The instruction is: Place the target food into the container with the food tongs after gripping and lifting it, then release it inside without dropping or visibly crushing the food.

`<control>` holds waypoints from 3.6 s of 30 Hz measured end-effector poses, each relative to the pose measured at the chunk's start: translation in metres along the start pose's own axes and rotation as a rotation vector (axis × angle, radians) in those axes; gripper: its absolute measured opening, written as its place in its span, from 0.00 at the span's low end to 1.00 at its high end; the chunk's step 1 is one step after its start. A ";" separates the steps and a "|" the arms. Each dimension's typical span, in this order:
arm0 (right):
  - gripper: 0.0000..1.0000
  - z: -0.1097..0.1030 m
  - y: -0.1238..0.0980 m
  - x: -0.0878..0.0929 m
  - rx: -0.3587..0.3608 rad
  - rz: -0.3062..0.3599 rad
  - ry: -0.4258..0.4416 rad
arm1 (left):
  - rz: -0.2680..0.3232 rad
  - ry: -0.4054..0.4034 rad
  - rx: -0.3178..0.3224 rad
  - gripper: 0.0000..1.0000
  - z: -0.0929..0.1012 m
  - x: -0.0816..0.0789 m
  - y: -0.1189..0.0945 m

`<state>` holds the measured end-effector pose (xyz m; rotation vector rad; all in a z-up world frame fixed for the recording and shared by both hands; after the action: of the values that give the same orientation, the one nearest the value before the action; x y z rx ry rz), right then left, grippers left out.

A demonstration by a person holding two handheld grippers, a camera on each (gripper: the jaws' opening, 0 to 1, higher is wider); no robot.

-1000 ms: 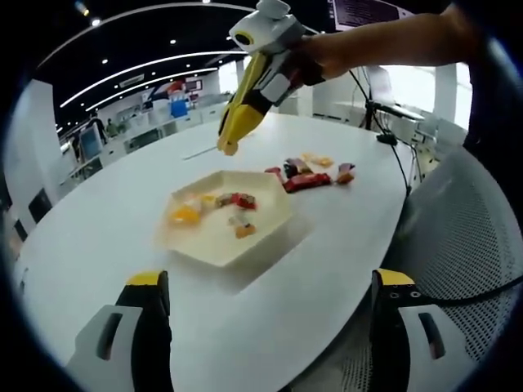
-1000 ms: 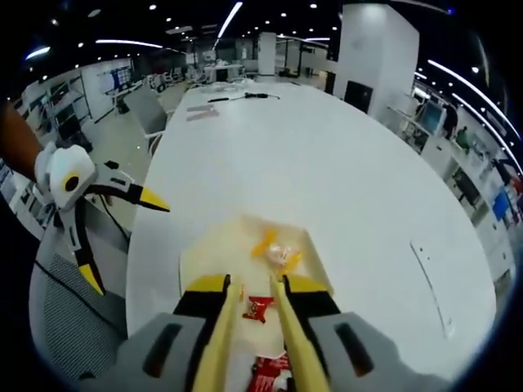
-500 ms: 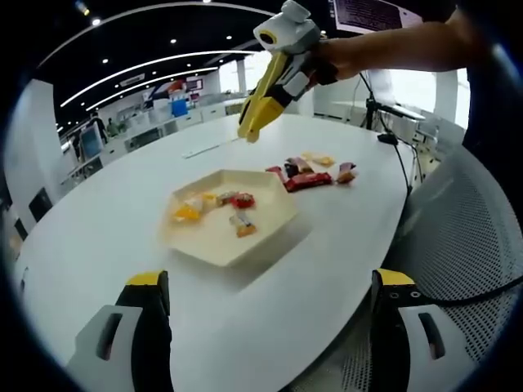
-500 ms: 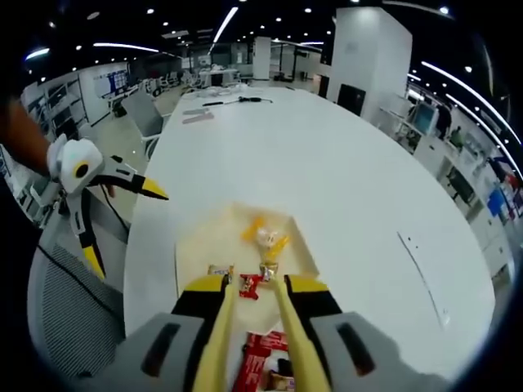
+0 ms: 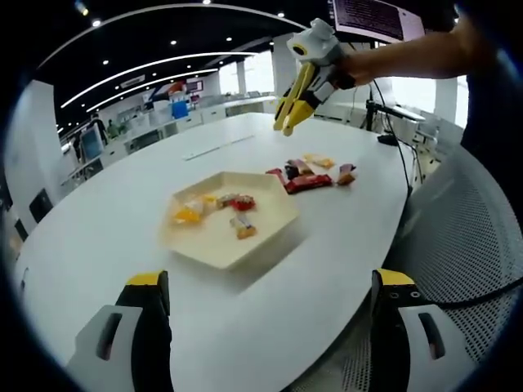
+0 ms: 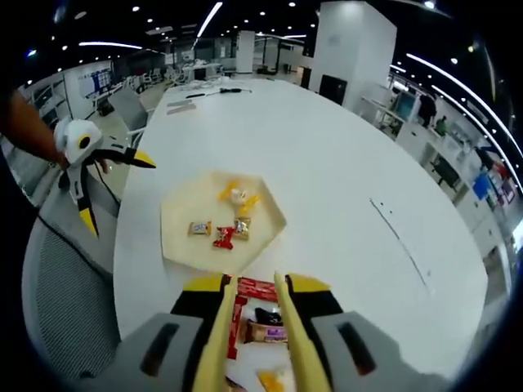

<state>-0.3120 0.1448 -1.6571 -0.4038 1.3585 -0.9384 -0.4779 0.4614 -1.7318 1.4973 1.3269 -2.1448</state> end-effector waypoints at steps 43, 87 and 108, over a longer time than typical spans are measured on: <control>0.29 -0.006 -0.054 0.095 0.155 -0.089 0.179 | -0.002 0.004 -0.001 0.99 0.000 0.001 0.000; 0.29 -0.016 -0.025 0.133 0.252 -0.191 0.240 | -0.019 -0.008 0.013 0.98 0.001 0.002 0.001; 0.29 -0.013 -0.022 0.140 0.324 -0.209 0.290 | -0.014 -0.014 0.001 0.98 0.000 0.001 0.001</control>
<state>-0.3411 0.0286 -1.7337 -0.1661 1.4090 -1.4089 -0.4778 0.4618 -1.7332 1.4752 1.3367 -2.1604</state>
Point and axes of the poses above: the point that each gripper's makers call its tool centre point, and the gripper's own axes: y roughly forward along the fingers, z roughly to its right, x roughly out of its underside, the point moved 10 cm from there along -y, roughly backward along the fingers, and after that the axes turned 10 degrees about -y, right-handed, at the moved point
